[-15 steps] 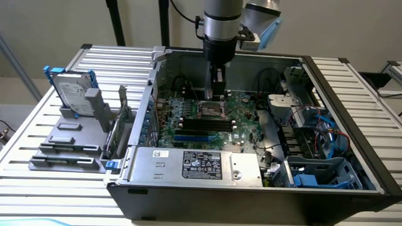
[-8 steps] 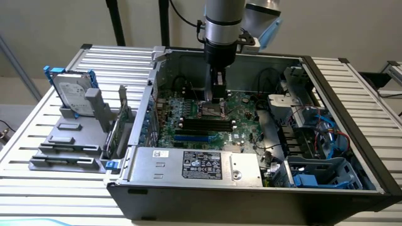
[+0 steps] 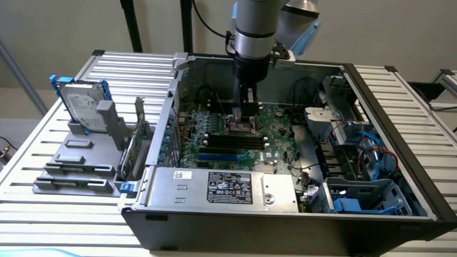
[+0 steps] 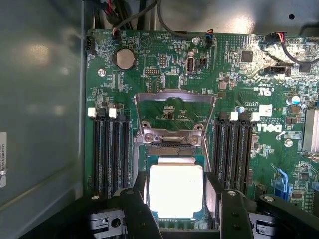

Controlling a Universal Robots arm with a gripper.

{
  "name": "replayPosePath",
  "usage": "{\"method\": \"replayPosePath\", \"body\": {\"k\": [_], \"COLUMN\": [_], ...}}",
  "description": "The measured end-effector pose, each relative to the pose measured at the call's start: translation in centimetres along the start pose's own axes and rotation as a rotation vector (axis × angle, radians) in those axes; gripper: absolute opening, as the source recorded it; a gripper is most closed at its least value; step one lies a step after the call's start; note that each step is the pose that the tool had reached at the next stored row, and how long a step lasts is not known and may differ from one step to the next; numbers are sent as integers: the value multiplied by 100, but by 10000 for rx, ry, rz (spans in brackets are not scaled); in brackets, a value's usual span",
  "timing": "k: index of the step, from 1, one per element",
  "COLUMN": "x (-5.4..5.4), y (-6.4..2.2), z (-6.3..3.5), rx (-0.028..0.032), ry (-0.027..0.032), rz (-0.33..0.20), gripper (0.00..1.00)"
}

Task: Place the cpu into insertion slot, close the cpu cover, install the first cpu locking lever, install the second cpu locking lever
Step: 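Place the cpu into insertion slot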

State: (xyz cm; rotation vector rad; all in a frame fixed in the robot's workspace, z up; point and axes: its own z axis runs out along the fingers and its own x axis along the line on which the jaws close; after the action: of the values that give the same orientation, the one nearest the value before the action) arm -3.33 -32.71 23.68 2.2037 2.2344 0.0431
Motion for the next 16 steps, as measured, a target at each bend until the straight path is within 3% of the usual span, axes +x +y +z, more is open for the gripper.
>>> {"method": "replayPosePath", "body": {"k": [5,16], "x": [-1,-4], "y": [8,6], "z": [86,239], "rx": [68,284], "ry": [1,3], "rz": [2,9], "gripper": [55,55]}}
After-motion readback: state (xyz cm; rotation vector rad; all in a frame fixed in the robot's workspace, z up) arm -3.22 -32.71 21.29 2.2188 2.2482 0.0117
